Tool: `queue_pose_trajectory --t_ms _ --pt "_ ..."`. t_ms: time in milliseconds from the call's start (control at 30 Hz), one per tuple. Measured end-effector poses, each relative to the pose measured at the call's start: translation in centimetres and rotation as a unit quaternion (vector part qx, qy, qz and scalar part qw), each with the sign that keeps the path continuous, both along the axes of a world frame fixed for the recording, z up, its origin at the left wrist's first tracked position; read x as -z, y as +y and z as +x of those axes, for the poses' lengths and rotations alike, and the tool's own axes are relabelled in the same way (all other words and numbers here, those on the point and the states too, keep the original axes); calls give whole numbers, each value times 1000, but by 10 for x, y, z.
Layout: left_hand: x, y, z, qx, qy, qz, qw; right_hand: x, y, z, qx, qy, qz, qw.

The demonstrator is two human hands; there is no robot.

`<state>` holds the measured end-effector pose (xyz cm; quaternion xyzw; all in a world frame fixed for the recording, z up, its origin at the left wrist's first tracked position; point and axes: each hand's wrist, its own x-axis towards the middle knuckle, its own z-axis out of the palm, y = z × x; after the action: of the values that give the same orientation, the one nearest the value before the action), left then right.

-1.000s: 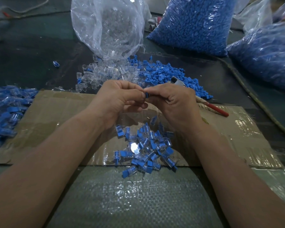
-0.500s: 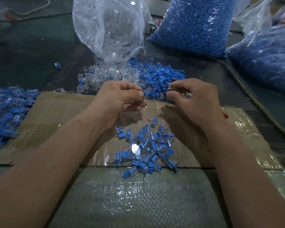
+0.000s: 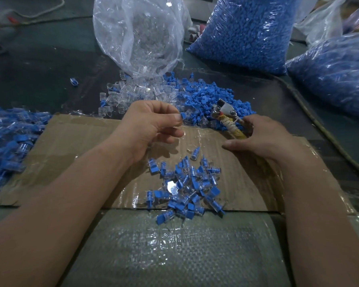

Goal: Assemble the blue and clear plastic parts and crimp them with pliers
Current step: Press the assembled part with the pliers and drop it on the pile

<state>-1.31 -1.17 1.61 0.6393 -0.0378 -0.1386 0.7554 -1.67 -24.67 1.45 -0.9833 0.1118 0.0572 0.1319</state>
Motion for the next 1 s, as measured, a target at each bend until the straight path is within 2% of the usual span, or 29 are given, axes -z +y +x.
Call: queue_pose_trajectory --t_ms 333,600,733,1000 --pt "0 0 -1 -4 -21 7 1000 -8 15 -8 -23 -164 13 986" --pt "2 -2 1 -56 -63 8 996 -14 33 -17 -63 -309 82 945" --pt "3 -2 1 -79 -106 18 991 -11 41 -18 -104 -304 108 941" --pt "1 -3 -2 -92 -148 23 984 -2 50 -16 -161 -226 101 955"
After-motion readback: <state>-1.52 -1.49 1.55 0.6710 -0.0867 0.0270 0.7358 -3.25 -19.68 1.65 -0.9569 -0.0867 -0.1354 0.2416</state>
